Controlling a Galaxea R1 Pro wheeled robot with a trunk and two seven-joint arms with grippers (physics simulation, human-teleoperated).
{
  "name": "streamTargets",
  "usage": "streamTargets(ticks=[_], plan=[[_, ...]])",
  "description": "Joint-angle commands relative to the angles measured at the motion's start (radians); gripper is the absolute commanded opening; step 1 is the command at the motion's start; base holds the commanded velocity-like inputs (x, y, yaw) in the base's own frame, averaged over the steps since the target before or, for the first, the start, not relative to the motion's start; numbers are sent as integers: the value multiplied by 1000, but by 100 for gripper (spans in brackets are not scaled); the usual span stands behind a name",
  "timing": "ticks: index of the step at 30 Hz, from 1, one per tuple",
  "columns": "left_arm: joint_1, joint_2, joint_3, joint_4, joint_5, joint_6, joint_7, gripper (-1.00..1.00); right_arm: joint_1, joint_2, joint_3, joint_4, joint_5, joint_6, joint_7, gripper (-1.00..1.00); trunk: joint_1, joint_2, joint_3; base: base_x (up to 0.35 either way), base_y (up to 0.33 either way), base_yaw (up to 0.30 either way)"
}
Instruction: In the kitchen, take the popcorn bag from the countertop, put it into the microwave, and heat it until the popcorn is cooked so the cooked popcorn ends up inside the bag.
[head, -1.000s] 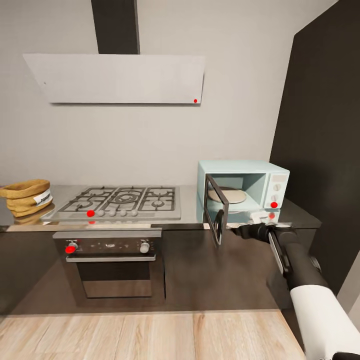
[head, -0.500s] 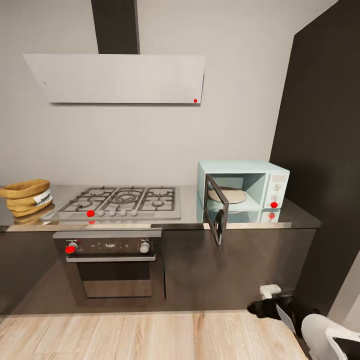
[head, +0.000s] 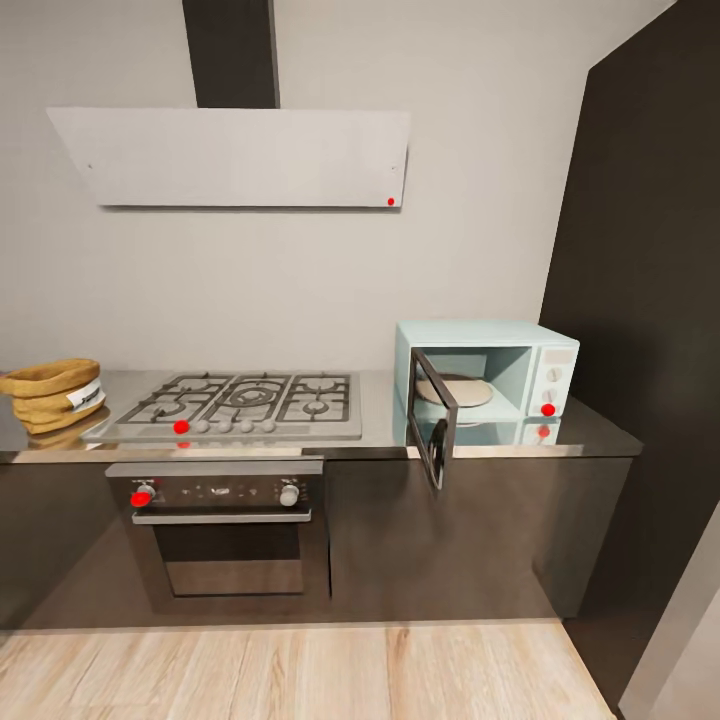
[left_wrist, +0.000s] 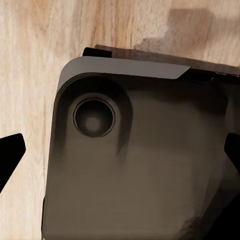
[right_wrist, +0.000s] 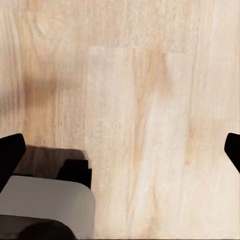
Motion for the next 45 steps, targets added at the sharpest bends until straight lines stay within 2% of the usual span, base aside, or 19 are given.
streamTargets(ticks=[1, 3, 13, 15, 17, 25, 29, 32, 45], plan=[[0, 0, 1, 0, 7, -2, 0, 100, 13, 4, -9, 3, 5, -9, -4, 100, 0, -1, -1, 0, 0, 0], [0, 0, 1, 0, 7, -2, 1, 100, 36, 9, -11, 4, 0, -14, -15, 100, 0, -1, -1, 0, 0, 0], [0, 0, 0, 0, 7, -2, 1, 100, 43, 14, -10, 5, 3, -5, -17, 100, 0, -1, -1, 0, 0, 0], [0, 0, 0, 1, 8, -2, 1, 100, 43, 37, -10, 5, 2, -3, -19, 100, 0, -1, -1, 0, 0, 0], [0, 1, 0, 1, 9, -2, 1, 100, 44, 49, -10, 5, 2, -2, -19, 100, 0, -1, -1, 0, 0, 41], [0, 1, 0, 0, 9, -2, -2, 100, 64, 63, -9, 5, 3, -3, -20, 100, 0, -1, -1, 0, 0, 250], [0, 1, -1, -2, 9, -2, -4, 100, 117, 118, -9, 5, 5, -4, -19, 100, 0, -1, -1, 0, 0, 283], [0, 0, -1, -1, 9, -2, -4, 100, 137, 137, -9, 5, 6, -8, -20, 100, 0, -1, -1, 0, 0, 283], [0, -2, -1, -1, 9, -2, -4, 100, 144, 130, -11, 4, -1, -9, -22, 100, 0, -1, 3, 0, 0, 283]])
